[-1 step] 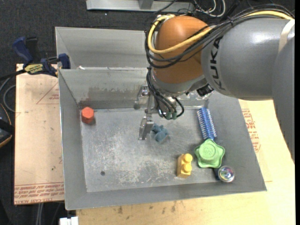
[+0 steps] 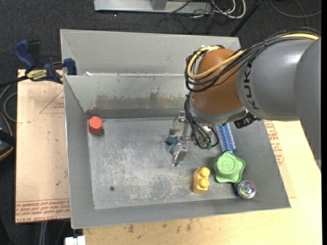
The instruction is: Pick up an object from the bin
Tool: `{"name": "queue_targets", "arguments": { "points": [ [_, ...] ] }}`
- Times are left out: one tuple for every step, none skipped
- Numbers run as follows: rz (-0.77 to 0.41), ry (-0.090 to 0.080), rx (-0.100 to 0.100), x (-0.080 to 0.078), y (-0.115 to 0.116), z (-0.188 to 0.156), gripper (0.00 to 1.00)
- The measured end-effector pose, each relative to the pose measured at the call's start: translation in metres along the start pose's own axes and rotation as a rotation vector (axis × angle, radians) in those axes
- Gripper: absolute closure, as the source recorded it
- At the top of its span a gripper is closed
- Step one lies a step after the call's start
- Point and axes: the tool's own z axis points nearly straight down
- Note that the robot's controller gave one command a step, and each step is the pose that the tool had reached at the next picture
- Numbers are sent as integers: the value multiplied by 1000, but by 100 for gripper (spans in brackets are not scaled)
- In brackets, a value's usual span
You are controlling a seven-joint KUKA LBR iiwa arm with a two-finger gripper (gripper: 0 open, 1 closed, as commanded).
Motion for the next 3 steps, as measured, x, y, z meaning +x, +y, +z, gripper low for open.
{"name": "queue_targets", "arguments": {
  "points": [
    [-176,-12,-8,-35,-21,56,0],
    [-175,-22,-7,-38,-21,53,100],
    [-238,-20,-3,-32,-28,-85,100]
  ]
}}
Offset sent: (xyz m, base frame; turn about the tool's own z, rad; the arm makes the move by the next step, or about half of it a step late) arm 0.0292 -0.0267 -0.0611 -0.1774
